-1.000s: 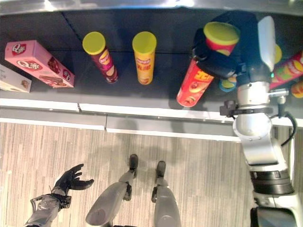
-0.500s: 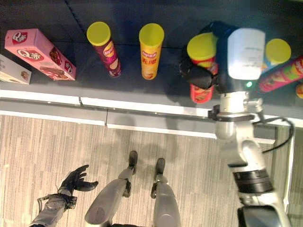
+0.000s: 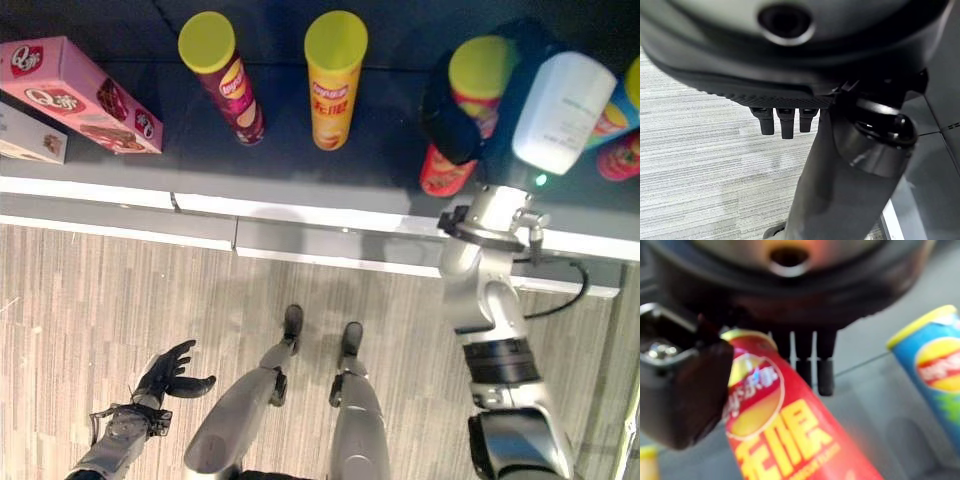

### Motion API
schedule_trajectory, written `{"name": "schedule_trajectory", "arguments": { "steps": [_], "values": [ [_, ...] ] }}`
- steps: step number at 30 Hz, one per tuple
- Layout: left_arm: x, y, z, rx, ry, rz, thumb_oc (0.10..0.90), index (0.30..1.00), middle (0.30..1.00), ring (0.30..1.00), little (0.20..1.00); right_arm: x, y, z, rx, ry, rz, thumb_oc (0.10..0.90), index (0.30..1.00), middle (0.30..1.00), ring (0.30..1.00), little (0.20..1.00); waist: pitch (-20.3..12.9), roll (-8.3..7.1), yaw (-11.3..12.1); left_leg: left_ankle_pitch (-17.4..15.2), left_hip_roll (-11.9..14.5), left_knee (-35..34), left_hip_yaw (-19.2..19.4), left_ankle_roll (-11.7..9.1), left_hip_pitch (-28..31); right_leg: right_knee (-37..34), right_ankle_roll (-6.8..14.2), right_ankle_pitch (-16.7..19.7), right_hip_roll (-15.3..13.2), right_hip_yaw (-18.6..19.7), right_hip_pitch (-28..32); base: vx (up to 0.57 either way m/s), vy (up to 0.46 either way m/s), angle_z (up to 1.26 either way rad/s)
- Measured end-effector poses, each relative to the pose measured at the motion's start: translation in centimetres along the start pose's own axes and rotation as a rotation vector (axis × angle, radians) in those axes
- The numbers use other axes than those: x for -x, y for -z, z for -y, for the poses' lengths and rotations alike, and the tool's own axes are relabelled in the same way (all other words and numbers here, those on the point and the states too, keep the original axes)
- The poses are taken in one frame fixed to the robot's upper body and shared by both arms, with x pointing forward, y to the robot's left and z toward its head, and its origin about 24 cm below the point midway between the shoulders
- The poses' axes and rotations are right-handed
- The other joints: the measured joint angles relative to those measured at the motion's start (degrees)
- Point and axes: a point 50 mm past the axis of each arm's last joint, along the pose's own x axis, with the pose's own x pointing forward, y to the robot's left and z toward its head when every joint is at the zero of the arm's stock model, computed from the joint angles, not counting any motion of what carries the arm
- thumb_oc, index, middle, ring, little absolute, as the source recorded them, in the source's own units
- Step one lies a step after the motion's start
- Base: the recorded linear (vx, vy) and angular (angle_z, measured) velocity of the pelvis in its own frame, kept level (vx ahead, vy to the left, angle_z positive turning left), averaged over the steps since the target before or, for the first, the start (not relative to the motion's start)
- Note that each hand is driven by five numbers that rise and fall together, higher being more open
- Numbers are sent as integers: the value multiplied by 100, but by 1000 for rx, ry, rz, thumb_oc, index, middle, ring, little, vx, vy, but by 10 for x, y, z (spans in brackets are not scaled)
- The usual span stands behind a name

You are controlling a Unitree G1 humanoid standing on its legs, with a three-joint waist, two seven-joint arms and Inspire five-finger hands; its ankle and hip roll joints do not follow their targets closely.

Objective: Put the goods on the table back onto the shelves and tidy them up.

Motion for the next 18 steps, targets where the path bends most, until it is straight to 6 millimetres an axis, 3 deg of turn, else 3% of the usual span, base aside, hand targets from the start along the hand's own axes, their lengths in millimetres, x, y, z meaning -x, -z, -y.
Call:
{"name": "schedule_trajectory", "arguments": {
  "steps": [5,13,18],
  "values": [
    [-3,-8,-2,-3,-2,29,800,900,900,900,900,-10,-3,2,-2,55,-5,400,300,300,300,300,-2,4,80,14,-50,46,-94,-20,-164,161,22,-96,-72,-93,-176,-3,0,13],
    [-4,-17,-2,0,2,65,800,900,900,900,900,-9,0,2,-4,74,-41,400,300,300,300,300,-8,13,130,14,-164,56,-142,-20,-203,201,106,-184,-191,-104,-238,5,0,3],
    [-4,-26,-1,-5,11,104,800,900,900,900,900,-12,17,7,49,122,-121,400,300,300,300,300,-36,58,94,35,-248,145,-236,-48,-520,415,177,-268,-307,-187,-587,23,3,9]
  ]
}}
